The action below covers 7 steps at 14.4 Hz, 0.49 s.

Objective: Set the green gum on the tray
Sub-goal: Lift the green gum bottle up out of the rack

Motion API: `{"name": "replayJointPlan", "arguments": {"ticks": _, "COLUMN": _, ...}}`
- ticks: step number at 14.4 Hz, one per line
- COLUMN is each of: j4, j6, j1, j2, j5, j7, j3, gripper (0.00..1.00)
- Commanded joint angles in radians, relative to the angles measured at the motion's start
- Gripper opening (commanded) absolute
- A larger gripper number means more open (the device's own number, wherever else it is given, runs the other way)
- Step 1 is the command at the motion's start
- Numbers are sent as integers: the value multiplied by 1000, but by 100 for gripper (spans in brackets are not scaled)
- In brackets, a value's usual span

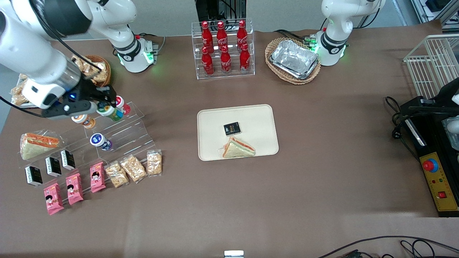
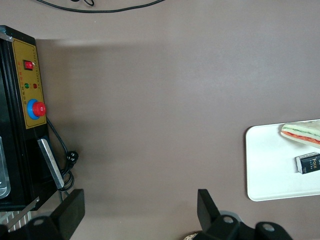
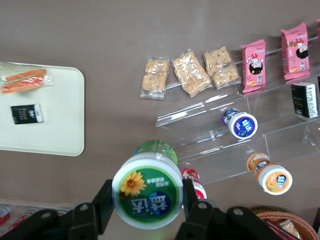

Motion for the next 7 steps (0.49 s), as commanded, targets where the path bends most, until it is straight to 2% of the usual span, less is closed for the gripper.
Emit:
{"name": "replayJointPlan", "arguments": {"ticks": 1, "j4": 123, "j6": -73, "j1": 10, "j2": 48, "j5": 43, "j7": 77, "j3": 7, "gripper": 42}}
{"name": "replayJointPlan", "arguments": {"ticks": 4, "j4": 123, "j6": -67, "j1": 142, "j2": 48, "j5": 58, "j7": 293, "j3": -7, "gripper": 42}}
{"name": "replayJointPlan", "arguments": {"ticks": 7, "j4": 123, "j6": -20, "j1": 316, "j2": 83, "j5": 63, "j7": 563, "j3": -28, "gripper": 42}}
